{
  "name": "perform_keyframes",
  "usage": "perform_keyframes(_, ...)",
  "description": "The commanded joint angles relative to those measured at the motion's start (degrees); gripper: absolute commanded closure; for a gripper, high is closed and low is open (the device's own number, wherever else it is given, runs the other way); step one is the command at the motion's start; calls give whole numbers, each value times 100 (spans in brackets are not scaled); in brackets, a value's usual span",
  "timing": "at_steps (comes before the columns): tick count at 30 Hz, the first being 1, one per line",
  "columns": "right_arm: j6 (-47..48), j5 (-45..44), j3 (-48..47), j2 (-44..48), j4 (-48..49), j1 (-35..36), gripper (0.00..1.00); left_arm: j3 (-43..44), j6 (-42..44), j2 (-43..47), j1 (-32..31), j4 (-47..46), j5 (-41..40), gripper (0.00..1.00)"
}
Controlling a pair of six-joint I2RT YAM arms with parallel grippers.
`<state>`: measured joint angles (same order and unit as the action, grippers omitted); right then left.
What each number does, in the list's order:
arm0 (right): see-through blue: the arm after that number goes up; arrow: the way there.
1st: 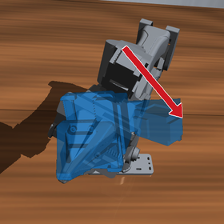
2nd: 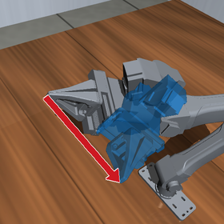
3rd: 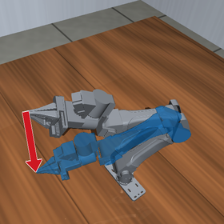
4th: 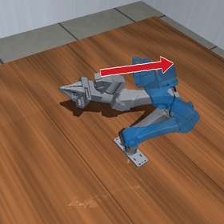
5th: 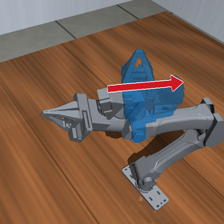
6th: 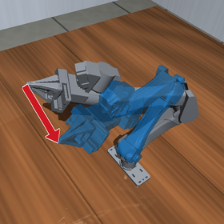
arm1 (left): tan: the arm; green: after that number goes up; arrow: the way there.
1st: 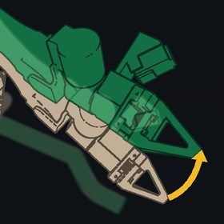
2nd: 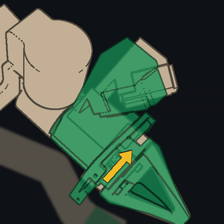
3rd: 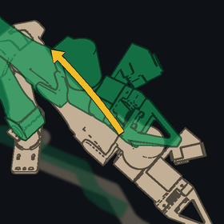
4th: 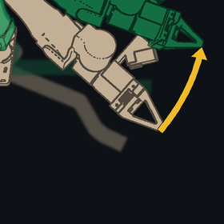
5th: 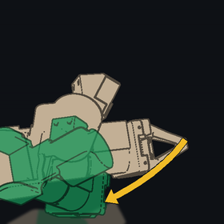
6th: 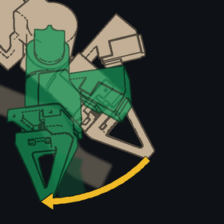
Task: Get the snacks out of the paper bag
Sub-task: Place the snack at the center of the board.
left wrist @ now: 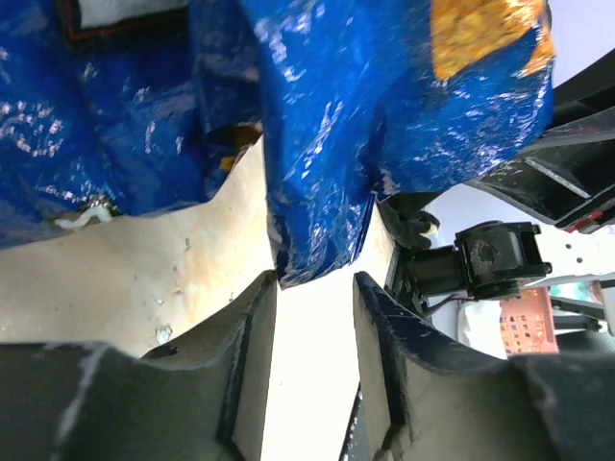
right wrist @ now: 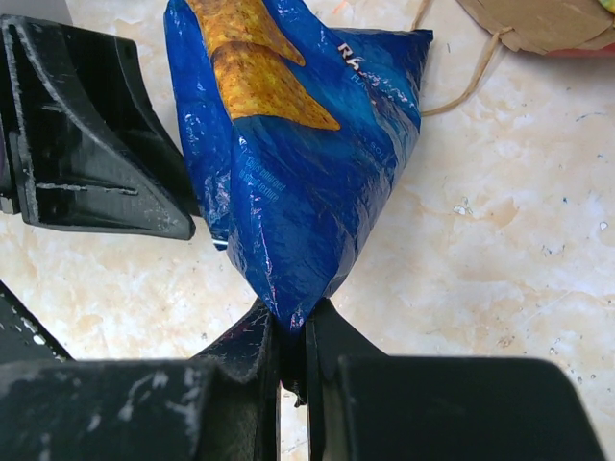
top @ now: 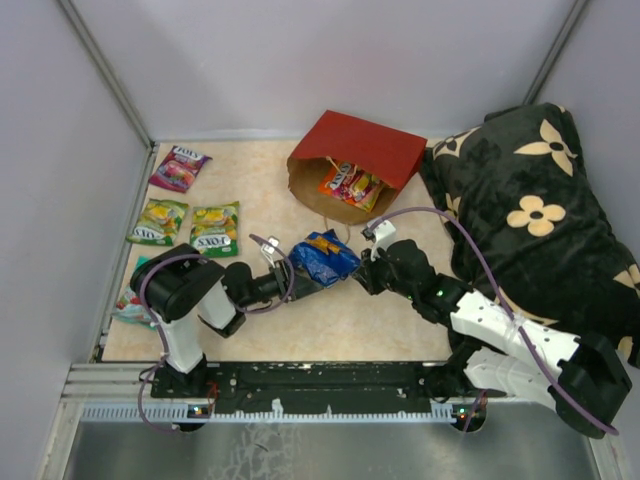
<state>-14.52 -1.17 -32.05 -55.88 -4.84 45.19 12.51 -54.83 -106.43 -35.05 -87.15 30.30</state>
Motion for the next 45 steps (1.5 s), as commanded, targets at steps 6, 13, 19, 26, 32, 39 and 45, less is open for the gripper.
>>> perform_keyframes(6,81,83,-279,64,179,-48,100,142,143,-31,-11,-842,-38,42)
perform_keyframes(13,90,86,-284,60,148,-40,100,258,591,166,-45,413,-252,41)
perform_keyframes(19,90,157,-301,-25,201,-48,100,324,498,34,-79,-127,-77,50)
perform_keyframes(26,121,44,-345,102,58,-46,100,331,-46,-382,-127,-1384,224,100)
perform_keyframes(32,152,-605,-559,471,-543,-218,100,-70,690,1038,-116,10,-92,100)
perform_keyframes(39,45,-1409,-1337,540,-1440,-482,100,1343,3000,3931,-178,6631,-2068,100)
perform_keyframes(45,132,-922,-1965,499,-1950,-476,100,2222,3393,4706,-178,8643,-3030,100)
